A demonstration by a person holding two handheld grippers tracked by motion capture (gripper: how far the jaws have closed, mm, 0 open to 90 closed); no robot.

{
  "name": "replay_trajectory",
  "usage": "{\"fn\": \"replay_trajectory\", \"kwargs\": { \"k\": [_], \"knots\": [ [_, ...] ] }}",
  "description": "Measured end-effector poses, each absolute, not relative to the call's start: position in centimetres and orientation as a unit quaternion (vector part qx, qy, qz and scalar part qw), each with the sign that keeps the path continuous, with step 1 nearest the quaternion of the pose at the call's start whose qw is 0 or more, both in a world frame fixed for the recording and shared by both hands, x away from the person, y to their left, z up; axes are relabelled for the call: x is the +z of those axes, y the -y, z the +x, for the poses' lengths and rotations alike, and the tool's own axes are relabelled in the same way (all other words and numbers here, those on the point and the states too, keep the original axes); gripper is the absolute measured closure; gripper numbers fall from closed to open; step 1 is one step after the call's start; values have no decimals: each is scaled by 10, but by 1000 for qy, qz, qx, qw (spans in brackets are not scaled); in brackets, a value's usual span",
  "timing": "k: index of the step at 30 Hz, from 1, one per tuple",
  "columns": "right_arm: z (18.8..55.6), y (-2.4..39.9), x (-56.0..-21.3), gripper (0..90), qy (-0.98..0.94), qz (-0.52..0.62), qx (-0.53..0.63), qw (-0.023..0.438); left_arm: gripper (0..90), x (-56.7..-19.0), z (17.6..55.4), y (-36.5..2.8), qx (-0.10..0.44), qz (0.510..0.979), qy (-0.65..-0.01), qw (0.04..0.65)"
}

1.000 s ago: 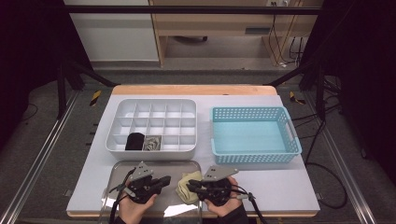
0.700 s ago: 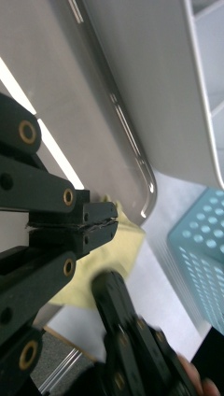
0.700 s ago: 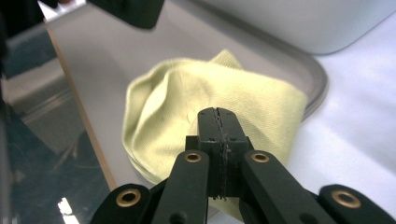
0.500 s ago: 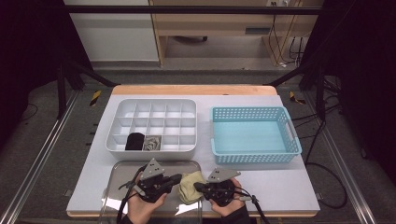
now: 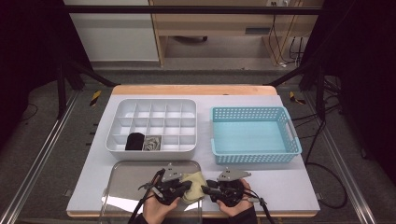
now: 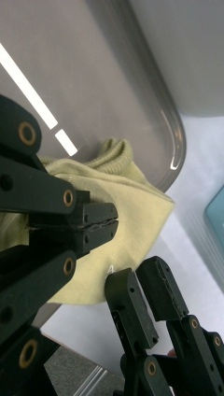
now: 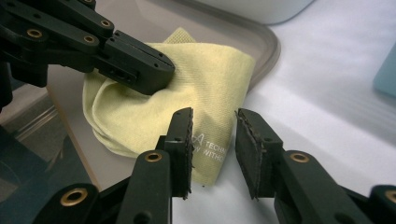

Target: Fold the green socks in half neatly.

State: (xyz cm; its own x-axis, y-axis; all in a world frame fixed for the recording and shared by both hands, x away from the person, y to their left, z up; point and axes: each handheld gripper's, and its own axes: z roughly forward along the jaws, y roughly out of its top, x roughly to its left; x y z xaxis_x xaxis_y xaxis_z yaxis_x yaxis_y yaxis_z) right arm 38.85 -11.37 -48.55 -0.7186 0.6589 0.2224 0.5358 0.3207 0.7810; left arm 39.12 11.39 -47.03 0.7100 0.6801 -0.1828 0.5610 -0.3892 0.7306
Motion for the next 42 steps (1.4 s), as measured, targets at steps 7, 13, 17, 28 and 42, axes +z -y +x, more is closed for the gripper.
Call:
{"fn": "replay_trajectory", "kwargs": {
  "k": [7, 13, 17, 28, 42],
  "knots": [
    [390, 115, -490, 753, -801, 376, 463, 41, 890, -472, 392, -114, 72, 830, -375, 406],
    [389, 115, -487, 864, -804, 371, 463, 44, 890, -473, 392, -114, 72, 828, -378, 407],
    [388, 115, -476, 872, -803, 359, 472, 59, 890, -473, 394, -114, 67, 825, -383, 409],
    [381, 100, -462, 873, -817, 316, 478, 64, 849, -469, 393, -119, 57, 808, -398, 430],
    [381, 93, -460, 873, -825, 308, 468, 73, 825, -474, 382, -164, 67, 797, -426, 423]
  ]
}}
